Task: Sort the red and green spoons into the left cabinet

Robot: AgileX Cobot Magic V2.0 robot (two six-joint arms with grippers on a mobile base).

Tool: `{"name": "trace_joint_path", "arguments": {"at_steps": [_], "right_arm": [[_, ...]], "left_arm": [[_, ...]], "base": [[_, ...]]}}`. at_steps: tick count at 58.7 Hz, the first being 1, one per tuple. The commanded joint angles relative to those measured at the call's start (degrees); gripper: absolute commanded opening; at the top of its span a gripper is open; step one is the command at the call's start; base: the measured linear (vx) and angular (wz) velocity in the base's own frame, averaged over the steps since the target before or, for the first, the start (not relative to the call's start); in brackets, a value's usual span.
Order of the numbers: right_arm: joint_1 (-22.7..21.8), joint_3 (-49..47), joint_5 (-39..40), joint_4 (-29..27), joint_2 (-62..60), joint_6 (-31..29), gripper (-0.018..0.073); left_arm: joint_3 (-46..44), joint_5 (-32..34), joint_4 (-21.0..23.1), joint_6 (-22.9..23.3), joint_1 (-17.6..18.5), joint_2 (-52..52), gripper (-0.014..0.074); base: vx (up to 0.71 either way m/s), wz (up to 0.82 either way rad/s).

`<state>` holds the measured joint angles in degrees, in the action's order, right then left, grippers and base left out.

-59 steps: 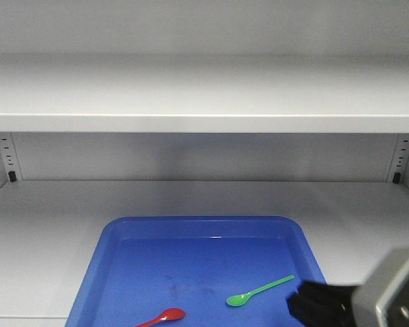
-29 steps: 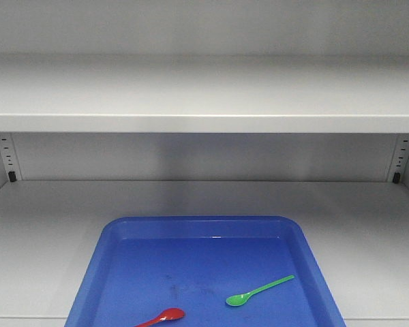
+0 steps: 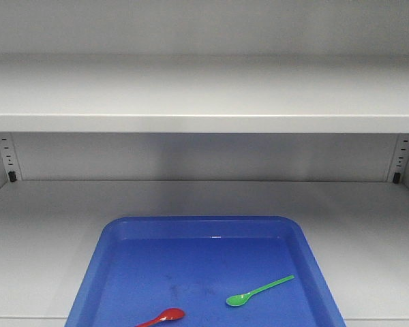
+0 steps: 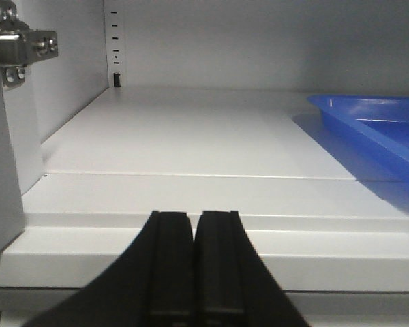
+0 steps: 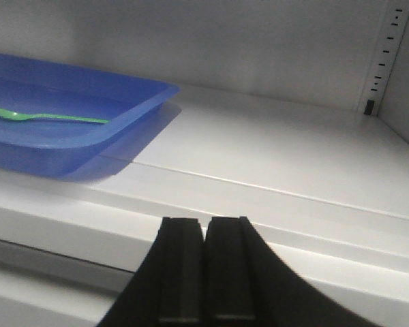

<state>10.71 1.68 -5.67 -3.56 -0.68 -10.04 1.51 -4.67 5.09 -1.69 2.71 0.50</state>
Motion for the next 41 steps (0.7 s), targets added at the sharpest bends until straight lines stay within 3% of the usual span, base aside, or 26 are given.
{"name": "trace_joint_path", "arguments": {"at_steps": [1, 41], "right_arm": [[-0.4, 0.6, 5.7, 0.0, -0.8, 1.9, -0.0004], [-0.4, 0.6, 4.8, 0.2, -0.8, 2.3, -0.0004]], "left_arm": [[-0.1, 3.8, 0.1, 0.4, 0.0, 1.2, 0.0], [-0.1, 3.8, 0.1, 0.4, 0.0, 1.2, 0.0]], "base": [[0.0, 0.0], [0.0, 0.0]]}}
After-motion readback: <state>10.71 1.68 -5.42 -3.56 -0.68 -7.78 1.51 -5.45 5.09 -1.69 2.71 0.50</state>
